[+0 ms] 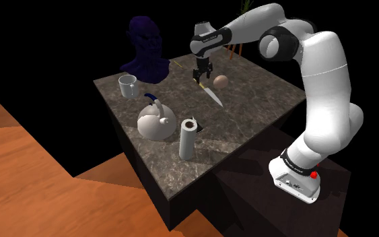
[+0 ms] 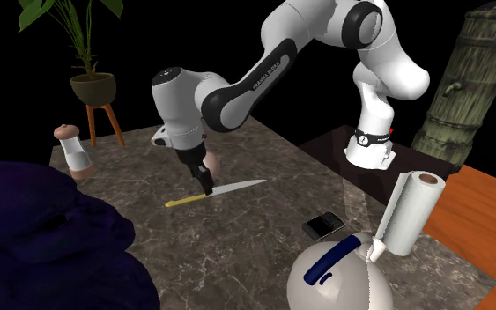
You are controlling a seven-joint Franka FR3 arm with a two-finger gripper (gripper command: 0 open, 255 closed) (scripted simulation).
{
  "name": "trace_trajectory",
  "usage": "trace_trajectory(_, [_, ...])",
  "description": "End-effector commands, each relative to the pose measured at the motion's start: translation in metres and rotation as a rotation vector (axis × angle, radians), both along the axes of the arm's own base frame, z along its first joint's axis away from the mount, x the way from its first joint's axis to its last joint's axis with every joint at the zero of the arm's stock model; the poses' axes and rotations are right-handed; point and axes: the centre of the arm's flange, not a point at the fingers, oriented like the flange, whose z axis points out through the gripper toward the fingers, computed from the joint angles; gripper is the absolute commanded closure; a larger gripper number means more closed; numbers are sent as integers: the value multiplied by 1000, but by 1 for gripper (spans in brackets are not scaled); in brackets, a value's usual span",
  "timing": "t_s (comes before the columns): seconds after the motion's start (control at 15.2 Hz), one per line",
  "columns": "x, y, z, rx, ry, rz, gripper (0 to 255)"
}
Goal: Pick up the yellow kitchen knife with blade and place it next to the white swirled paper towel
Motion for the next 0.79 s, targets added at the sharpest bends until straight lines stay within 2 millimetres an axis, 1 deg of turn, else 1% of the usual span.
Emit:
trace_trajectory(0.0, [2,-2,-12,0,1,0,0])
trace_trajectory(0.4, [-3,-4,-41,0,1,0,0])
trace_trajectory(0.73, [-3,-4,-41,0,1,0,0])
